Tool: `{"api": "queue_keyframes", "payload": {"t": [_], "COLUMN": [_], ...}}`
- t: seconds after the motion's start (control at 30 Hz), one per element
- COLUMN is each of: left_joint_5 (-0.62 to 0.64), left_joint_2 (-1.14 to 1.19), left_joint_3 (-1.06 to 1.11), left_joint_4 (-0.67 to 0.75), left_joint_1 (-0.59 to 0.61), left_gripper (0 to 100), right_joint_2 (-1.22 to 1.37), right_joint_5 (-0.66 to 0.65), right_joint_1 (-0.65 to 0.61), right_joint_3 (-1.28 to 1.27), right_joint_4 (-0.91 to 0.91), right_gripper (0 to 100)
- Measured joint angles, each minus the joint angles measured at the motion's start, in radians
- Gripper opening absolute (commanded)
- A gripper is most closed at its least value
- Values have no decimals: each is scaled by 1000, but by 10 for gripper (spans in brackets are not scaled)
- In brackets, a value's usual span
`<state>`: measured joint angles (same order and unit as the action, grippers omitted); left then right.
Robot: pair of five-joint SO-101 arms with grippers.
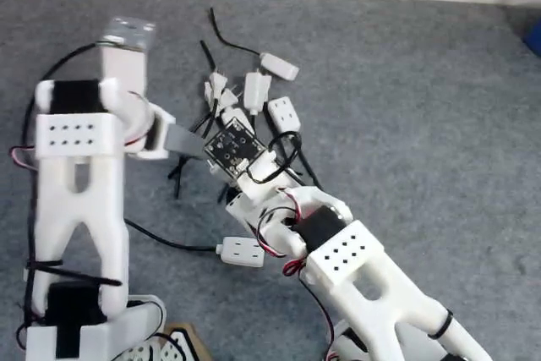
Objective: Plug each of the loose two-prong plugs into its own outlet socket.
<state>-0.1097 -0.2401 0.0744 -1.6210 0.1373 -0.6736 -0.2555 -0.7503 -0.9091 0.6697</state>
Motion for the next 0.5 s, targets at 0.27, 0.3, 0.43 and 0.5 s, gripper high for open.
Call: {"api": "queue_keyframes", "payload": {"t": [0.27,0.3,0.43,0.5], "left_joint_5": [-6,-6,-5,-8], "left_joint_2": [0,0,0,0], "left_joint_3": [92,114,192,227], "left_joint_4": [44,64,140,170], "left_joint_1": [-11,-11,-8,-8], "left_gripper": [512,512,513,513], "right_joint_2": [2,2,3,3], "right_joint_5": [0,0,0,0], "right_joint_1": [-28,-31,-34,-35], "right_joint_3": [11,28,92,135], "right_joint_4": [38,60,152,192], "right_gripper": [6,6,6,6]}}
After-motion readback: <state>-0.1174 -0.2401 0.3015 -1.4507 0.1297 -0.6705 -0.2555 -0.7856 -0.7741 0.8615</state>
